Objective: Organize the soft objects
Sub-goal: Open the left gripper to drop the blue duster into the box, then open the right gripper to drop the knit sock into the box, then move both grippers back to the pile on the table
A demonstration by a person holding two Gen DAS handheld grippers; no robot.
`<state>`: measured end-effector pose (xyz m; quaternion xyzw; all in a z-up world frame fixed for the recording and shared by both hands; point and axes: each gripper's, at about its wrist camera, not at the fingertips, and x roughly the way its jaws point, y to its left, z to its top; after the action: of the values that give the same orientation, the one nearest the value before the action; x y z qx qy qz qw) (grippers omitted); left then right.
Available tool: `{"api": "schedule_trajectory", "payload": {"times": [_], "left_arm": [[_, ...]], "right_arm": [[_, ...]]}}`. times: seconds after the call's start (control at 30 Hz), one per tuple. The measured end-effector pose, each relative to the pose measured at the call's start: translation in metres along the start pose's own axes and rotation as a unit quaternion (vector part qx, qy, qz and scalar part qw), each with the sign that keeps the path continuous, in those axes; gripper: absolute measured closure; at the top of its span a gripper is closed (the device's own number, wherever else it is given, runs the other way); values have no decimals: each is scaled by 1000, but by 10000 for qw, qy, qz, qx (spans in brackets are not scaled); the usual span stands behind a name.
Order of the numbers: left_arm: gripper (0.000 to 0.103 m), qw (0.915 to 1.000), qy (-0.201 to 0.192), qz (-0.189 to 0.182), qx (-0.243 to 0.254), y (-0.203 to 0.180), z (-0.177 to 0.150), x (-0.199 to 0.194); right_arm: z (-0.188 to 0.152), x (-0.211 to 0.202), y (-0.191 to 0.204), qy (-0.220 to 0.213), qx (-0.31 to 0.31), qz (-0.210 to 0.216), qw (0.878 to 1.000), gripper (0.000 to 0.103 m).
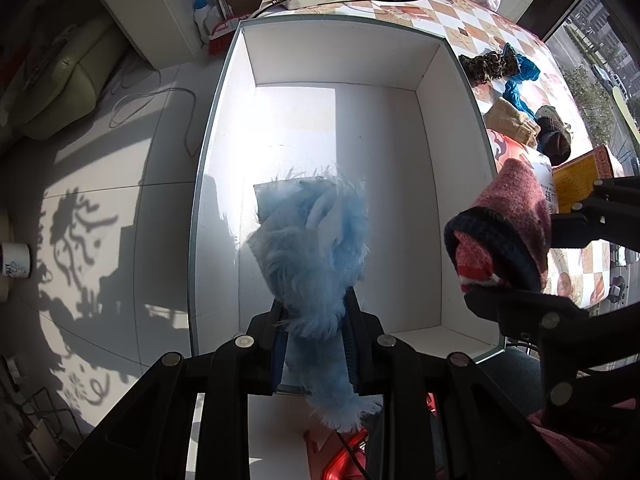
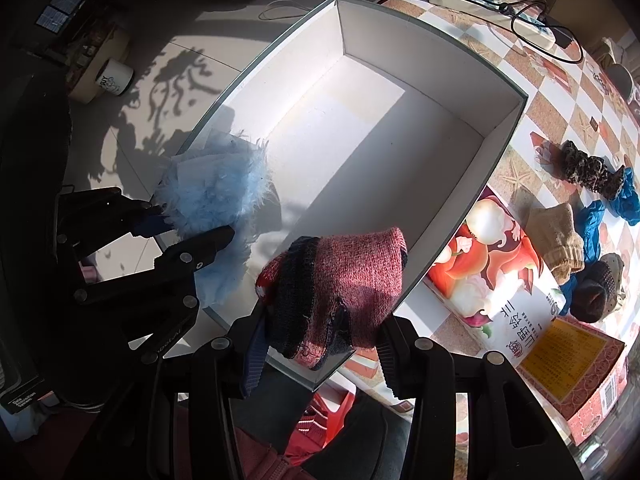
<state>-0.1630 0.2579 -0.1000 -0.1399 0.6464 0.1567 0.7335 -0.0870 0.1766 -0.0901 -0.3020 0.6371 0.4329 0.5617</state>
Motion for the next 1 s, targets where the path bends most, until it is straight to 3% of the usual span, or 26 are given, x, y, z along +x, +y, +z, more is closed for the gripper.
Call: {"api": "schedule_trajectory", "payload": {"times": [0.23,0.4,0.47,0.53,0.67,0.7,0.8,0.87,1.0], "left_arm": [[75,10000,-37,25,19,-1,0,1],[28,9997,-78,217,-35,3,0,1],[22,9996,-89,207,-160,8,0,1],[21,9995,-98,136,-265,14,0,0],[11,9974,-242,-268,-631,26,2,-7],[11,9959,-275,-458,-730,30,2,-9],[9,9873,-463,-1111,-1037,38,9,-19],[0,9819,-673,-1358,-1133,39,16,-28],[0,9718,-1023,-1846,-1053,31,39,-48]], "right_arm": [[0,1,-1,3,24,64,10000,54],[0,2,-5,0,75,94,9999,51],[-1,1,-9,-19,173,107,9998,43],[-1,-1,-14,-79,279,120,9995,23],[-1,-9,-23,-175,511,-34,9985,9],[-1,-12,-25,-227,558,-142,9981,0],[-6,-25,-33,-381,766,43,9963,1],[-11,-36,-39,-652,962,189,9930,1],[-21,-65,-54,-1008,1383,245,9849,1]]}}
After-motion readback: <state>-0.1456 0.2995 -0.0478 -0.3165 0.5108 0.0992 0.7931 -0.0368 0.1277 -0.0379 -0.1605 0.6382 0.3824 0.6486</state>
